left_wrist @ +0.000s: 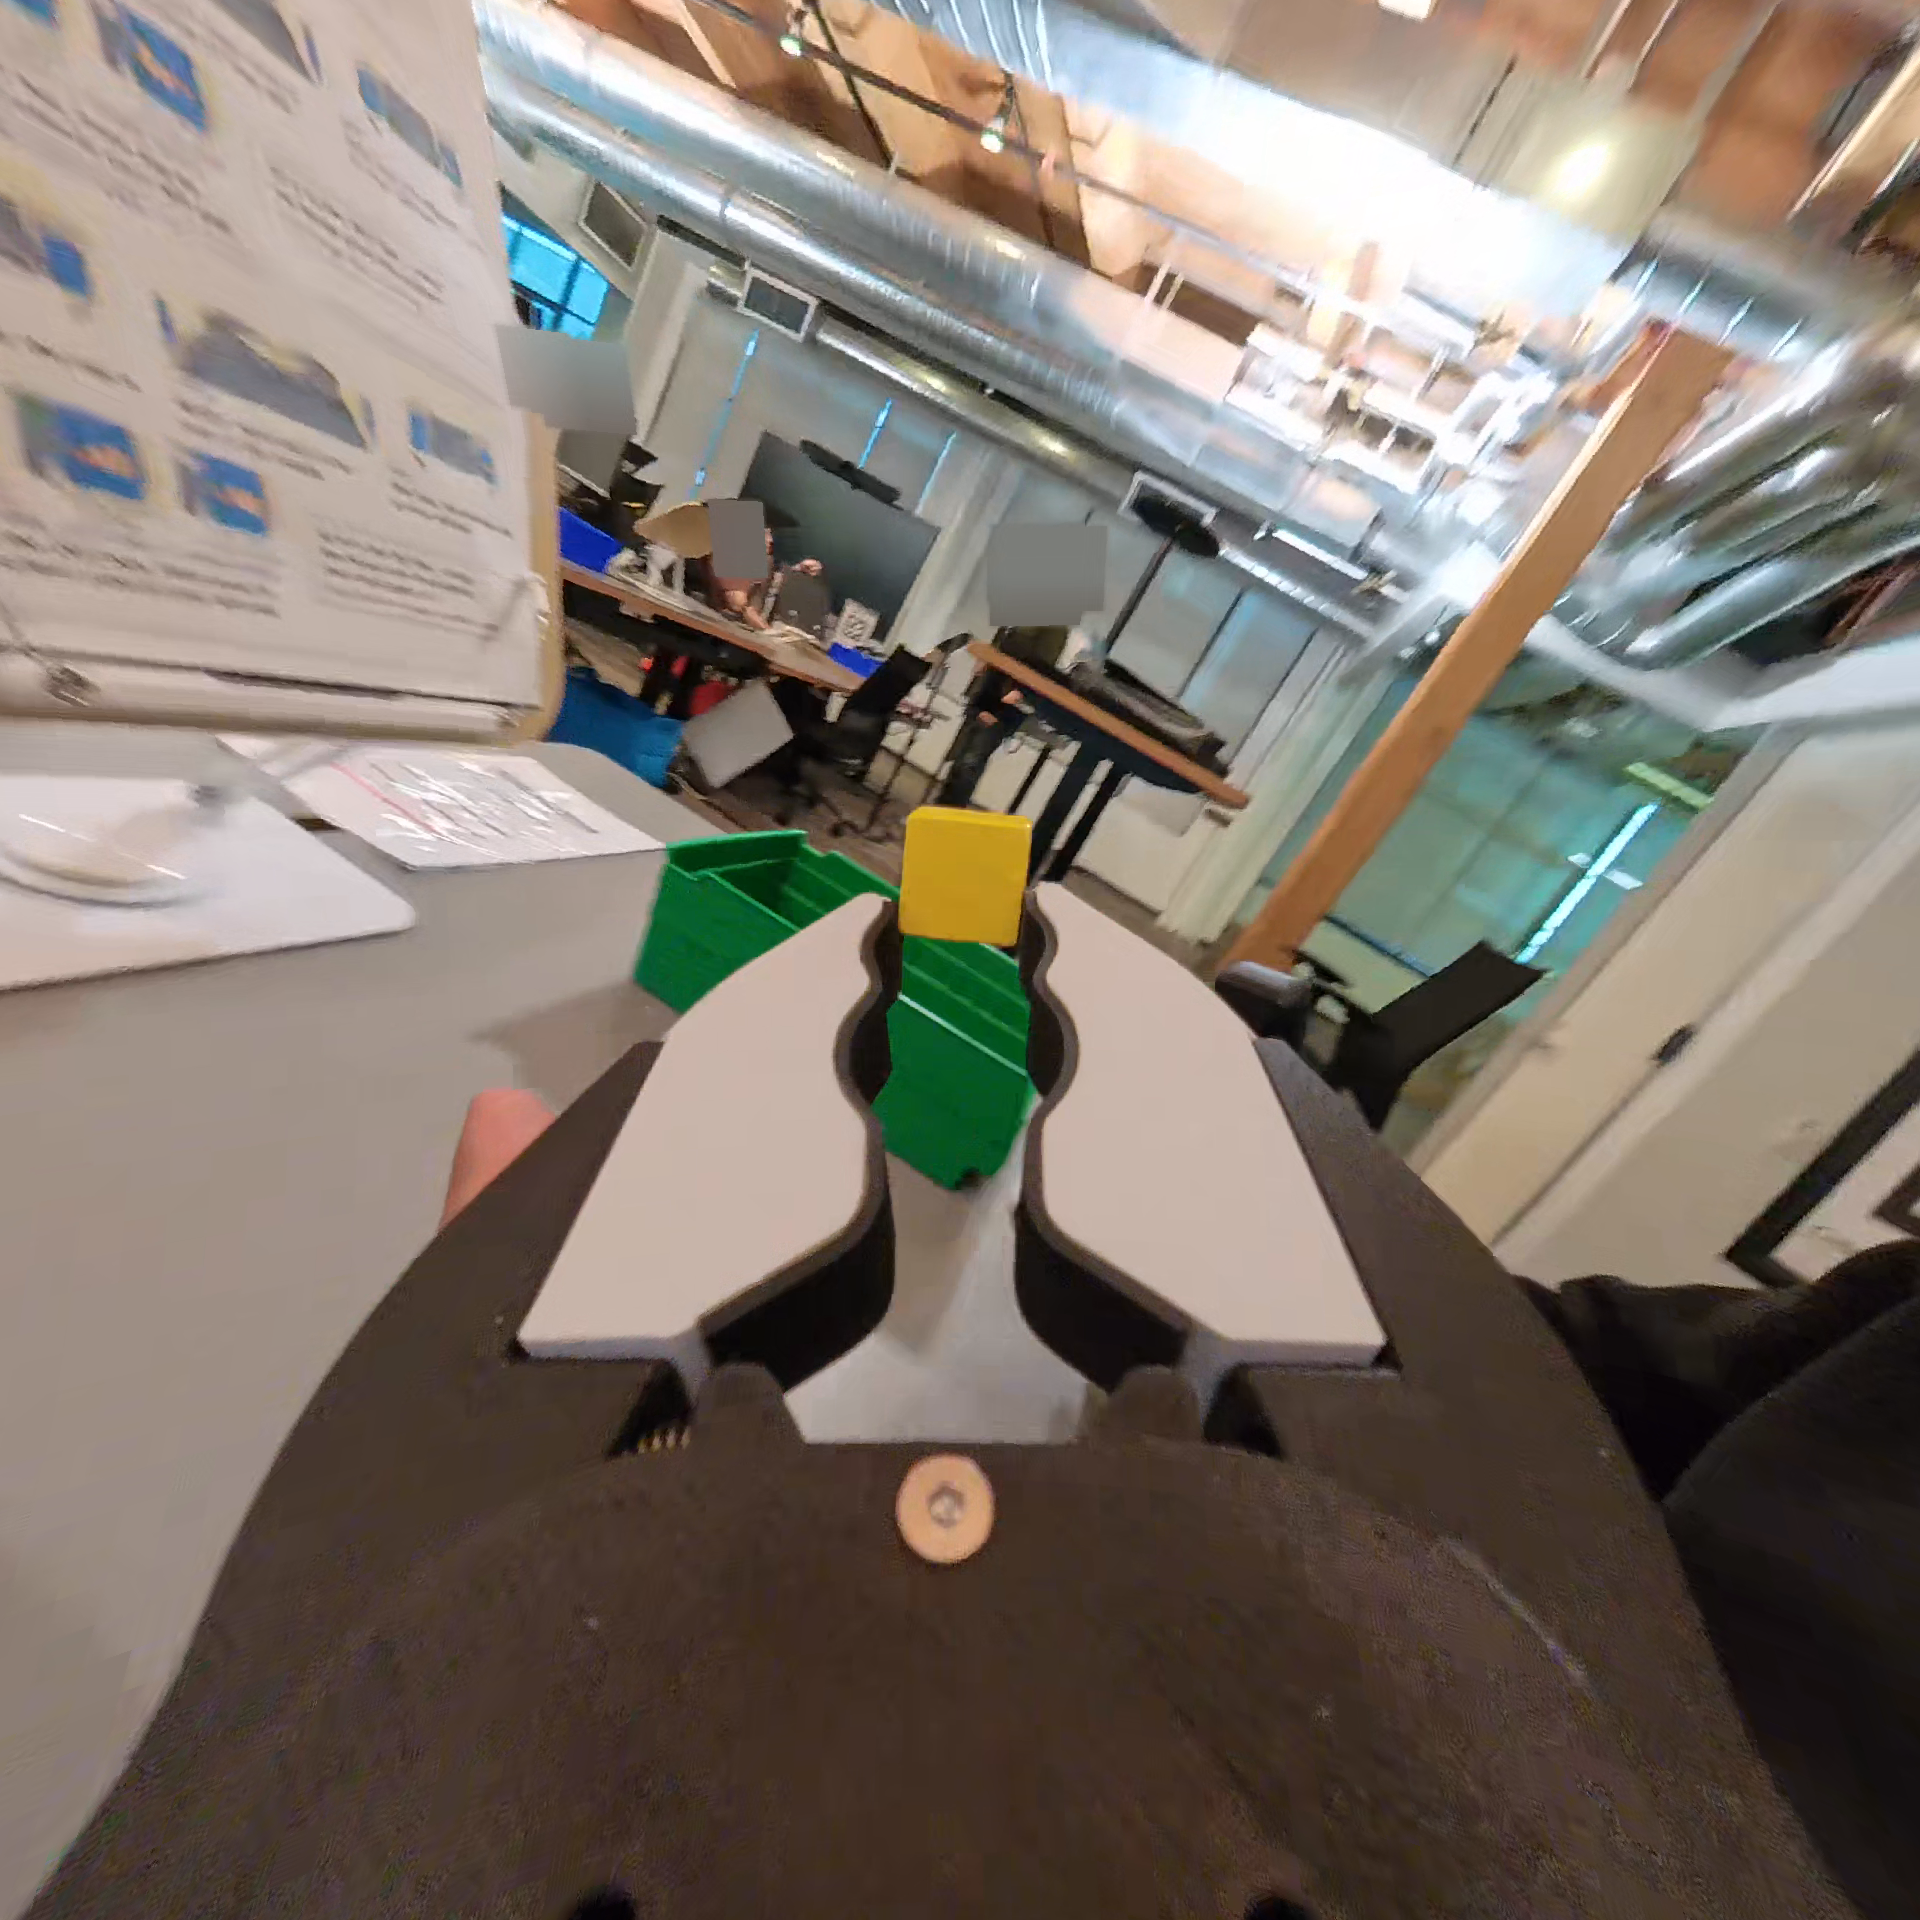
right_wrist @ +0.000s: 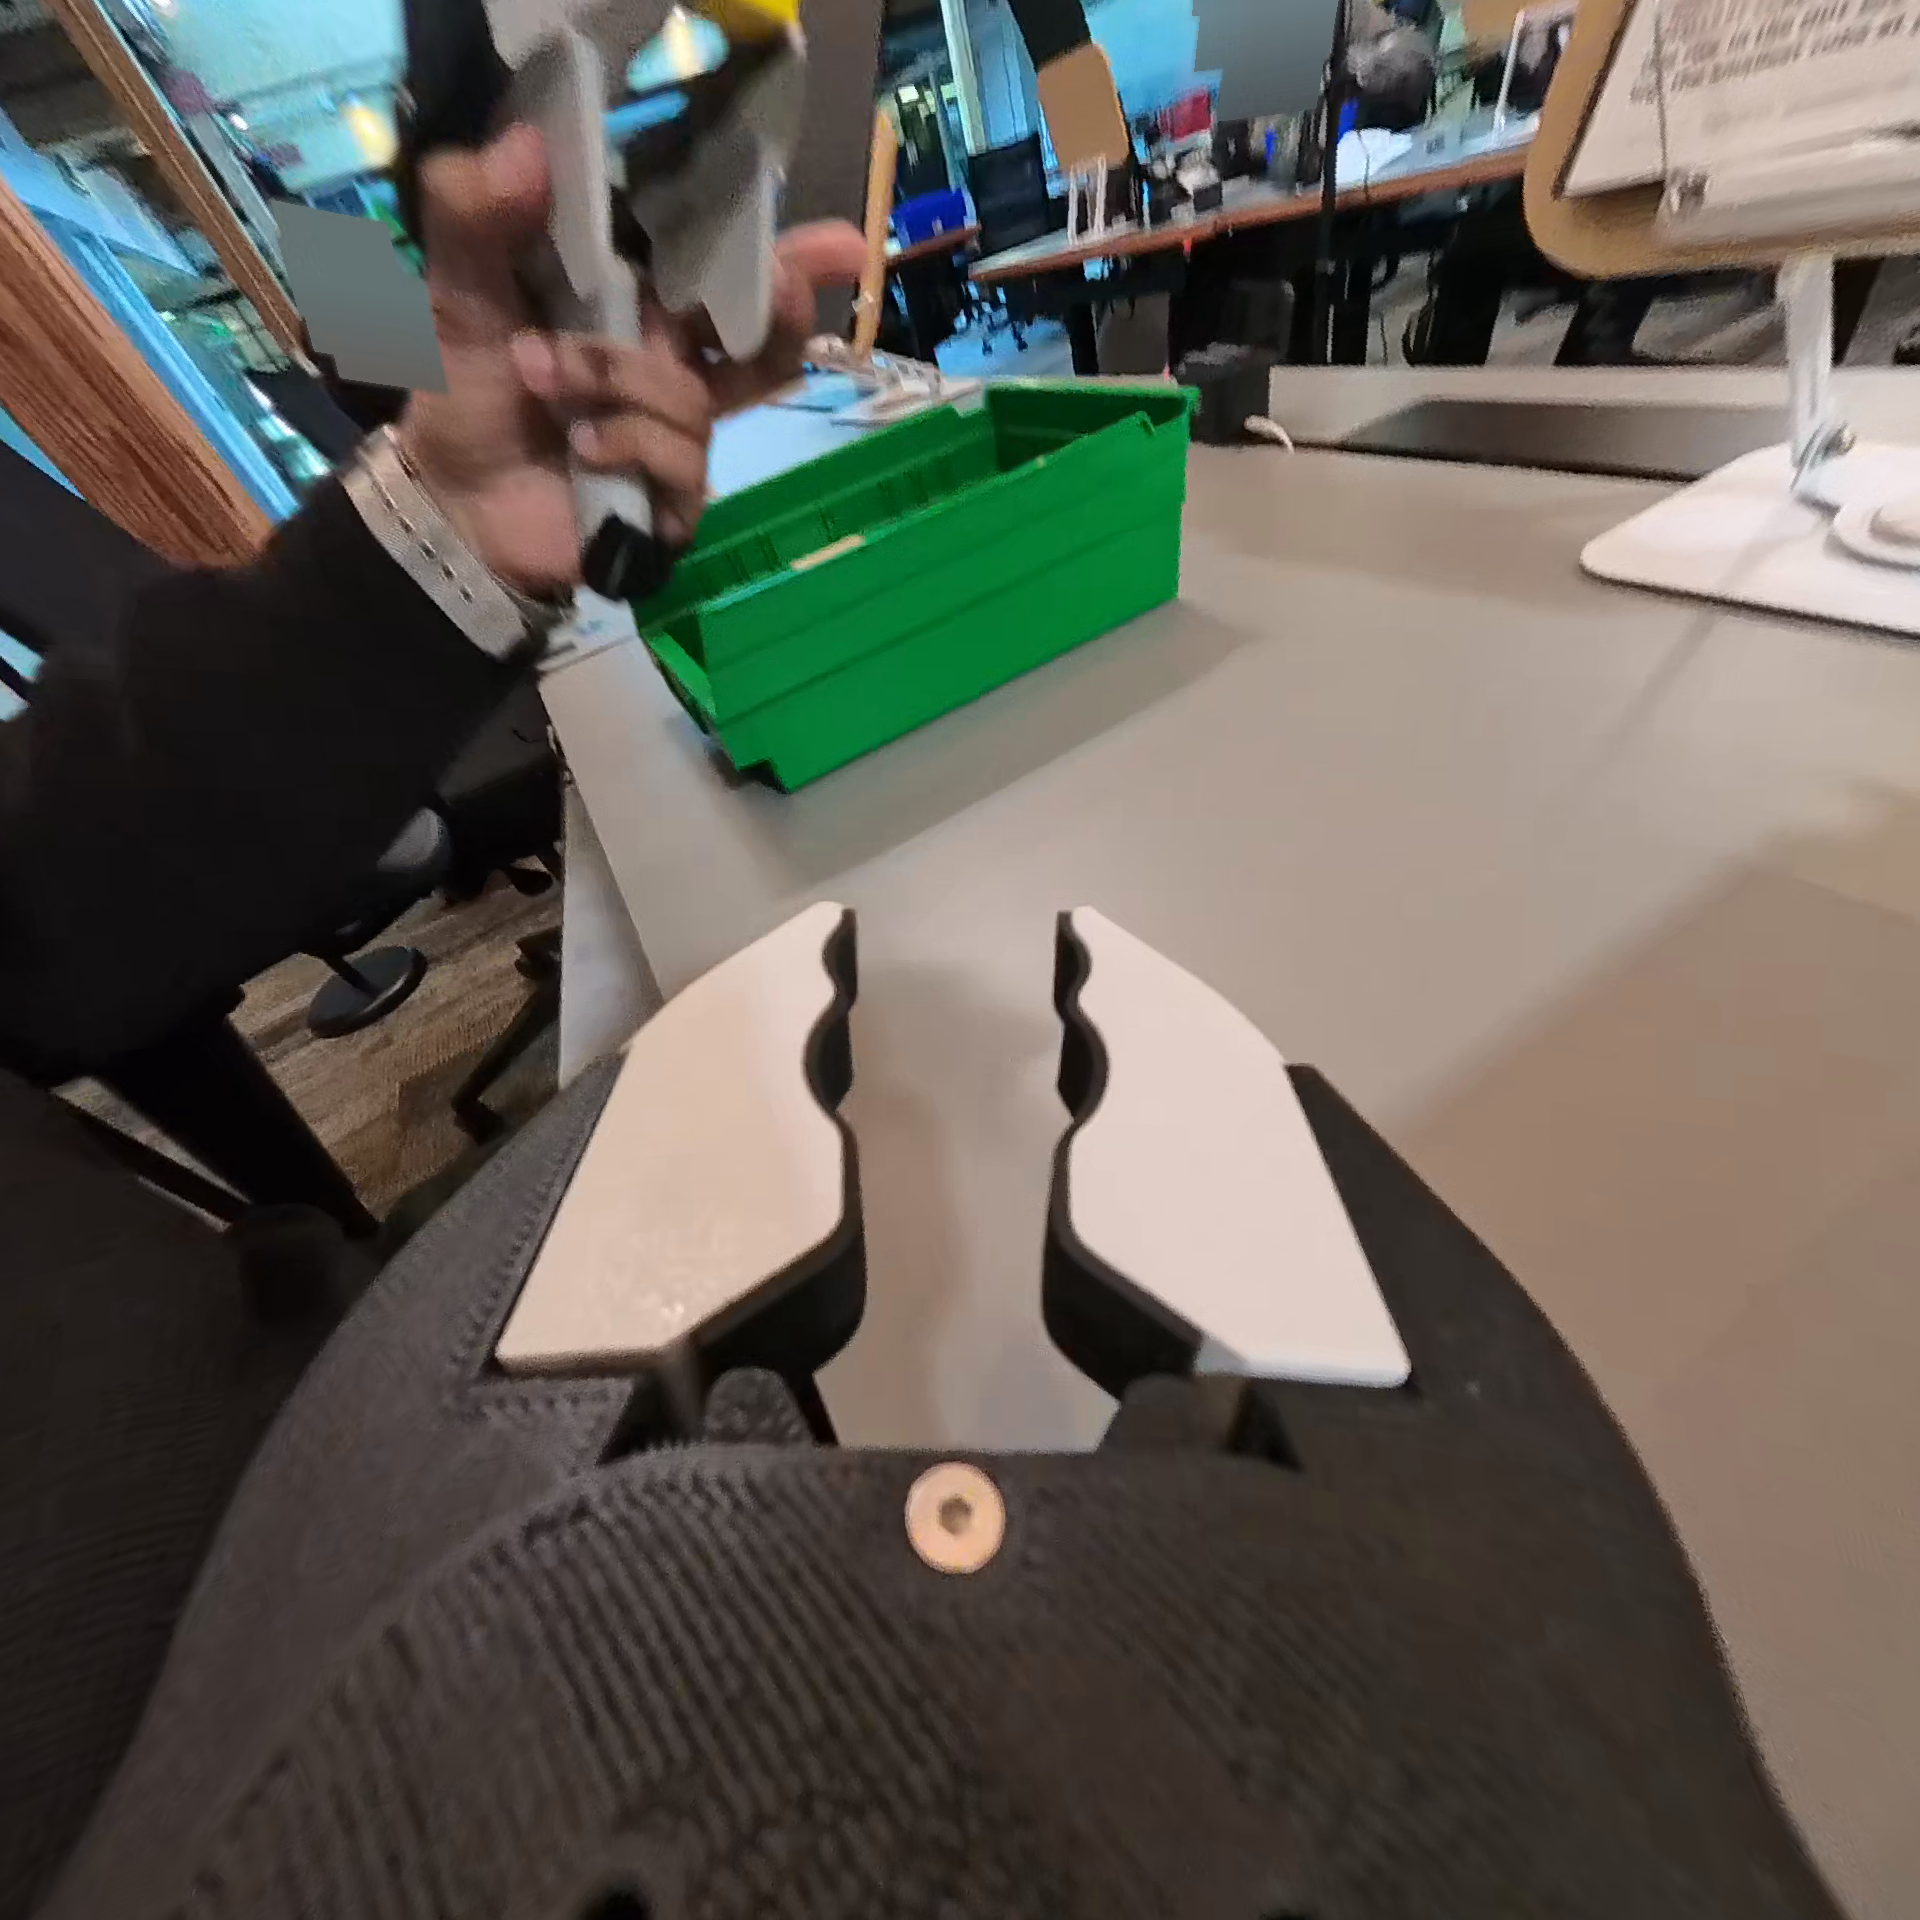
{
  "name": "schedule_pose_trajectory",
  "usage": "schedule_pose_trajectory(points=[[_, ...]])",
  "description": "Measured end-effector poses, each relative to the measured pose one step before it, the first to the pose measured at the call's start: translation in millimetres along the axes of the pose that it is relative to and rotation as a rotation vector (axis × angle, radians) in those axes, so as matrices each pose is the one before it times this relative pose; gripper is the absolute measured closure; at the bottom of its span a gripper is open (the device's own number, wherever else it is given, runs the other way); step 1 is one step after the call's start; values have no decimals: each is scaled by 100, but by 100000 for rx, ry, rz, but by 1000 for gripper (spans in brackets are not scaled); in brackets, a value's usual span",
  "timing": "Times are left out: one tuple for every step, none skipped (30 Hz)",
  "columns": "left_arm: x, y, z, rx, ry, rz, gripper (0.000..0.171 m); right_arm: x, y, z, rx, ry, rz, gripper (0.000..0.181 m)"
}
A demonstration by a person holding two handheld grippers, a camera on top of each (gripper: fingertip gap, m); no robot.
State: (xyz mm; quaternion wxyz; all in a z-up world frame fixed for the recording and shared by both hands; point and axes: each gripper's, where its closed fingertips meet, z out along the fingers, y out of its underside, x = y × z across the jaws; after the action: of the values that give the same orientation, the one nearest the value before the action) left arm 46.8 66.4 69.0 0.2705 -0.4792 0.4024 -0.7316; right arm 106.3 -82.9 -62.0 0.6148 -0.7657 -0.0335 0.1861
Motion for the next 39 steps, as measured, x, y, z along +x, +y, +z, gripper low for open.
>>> schedule_pose_trajectory(points=[[629,975,546,300,2174,-2818,149,-427,-464,-441,2580,-975,-1034,142],[608,1141,556,-748,1593,-1917,149,-369,-532,-448,2937,-324,-918,141],[611,1325,541,-1865,1315,-1015,149,-286,-576,-403,3320,137,-636,140],[628,1435,499,-2012,1246,-217,149,-293,-591,-354,3625,-87,-212,138],[566,1435,449,-1436,750,-192,149,-300,-564,-274,3529,-380,627,137],[475,1421,408,-1063,447,-825,149,-356,-474,-211,3078,-1062,1484,137],[472,1330,366,-1106,1084,-1303,149,-448,-353,-162,2450,-2063,2091,137],[422,1115,320,-361,1240,-1497,149,-476,-182,-132,1465,-2504,2414,138],[317,897,286,73,968,-1532,149,-436,-42,-132,561,-2407,2412,140],[285,787,305,-334,1185,-1471,149,-390,53,-108,149,-1978,2224,142],[284,785,351,-1311,1566,-1134,150,-303,91,-104,60,-1078,1667,142],[230,833,363,-2609,1549,-875,149,-220,55,-108,244,-242,854,144],[192,783,355,-2784,1367,-248,150,-238,26,-102,398,-135,58,146],[204,603,319,-1851,1422,411,149,-263,-13,-83,368,-300,-666,147],[244,399,270,-856,1633,130,149,-237,-22,-27,123,-318,-1317,150],[233,270,247,-695,1795,-437,149,-161,19,15,-178,-220,-1755,153],[208,164,216,-668,1724,-411,149,-126,61,69,-440,-631,-1802,157],[202,47,152,-250,1417,243,149,-40,149,112,-802,-503,-1110,159],[56,48,114,-494,571,459,150,26,182,127,-749,-576,-121,159],[-25,75,80,-796,51,470,149,-5,111,129,-222,-1092,767,156],[-12,102,31,-771,313,631,150,75,-10,107,323,-641,1493,153],[-33,101,-1,-513,355,619,150,97,-148,43,1055,-591,1615,150],[-102,139,-21,-443,55,361,150,-8,-279,-21,1788,-1117,1481,149],[-96,149,-36,-259,211,106,149,-143,-383,-88,2356,-1766,1252,149],[-25,126,-65,123,556,-216,150,-207,-414,-147,2417,-1741,1031,149],[-25,157,-33,-3,366,-163,150,-245,-384,-164,2139,-1650,767,149],[79,215,16,-467,625,506,150,-199,-293,-153,1548,-1142,629,149],[135,249,74,-883,593,1212,150,-90,-169,-97,847,-375,476,148],[105,180,117,-653,-41,1743,150,32,12,-33,-120,261,327,147],[167,92,115,-178,-65,1914,150,55,147,54,-838,189,437,145],[219,20,84,285,237,1633,150,23,189,133,-1032,-244,637,145],[208,-9,33,506,80,1086,150,-6,194,215,-1064,-588,624,144],[155,-37,-14,817,-188,610,150,-148,212,277,-1252,-1620,336,143],[114,-42,-77,874,-388,373,150,-192,250,334,-1717,-1943,230,141],[79,-15,-97,602,-627,255,150,-139,255,344,-1604,-1496,-101,139],[41,6,-98,231,-640,198,150,-72,226,320,-1237,-751,-479,139],[38,21,-98,161,-571,208,150,-42,178,281,-831,-542,-537,139],[18,18,-91,170,-623,288,150,-74,111,252,-507,-667,-255,141],[51,-7,-108,341,-485,494,150,-40,46,210,-209,-577,-67,142]])
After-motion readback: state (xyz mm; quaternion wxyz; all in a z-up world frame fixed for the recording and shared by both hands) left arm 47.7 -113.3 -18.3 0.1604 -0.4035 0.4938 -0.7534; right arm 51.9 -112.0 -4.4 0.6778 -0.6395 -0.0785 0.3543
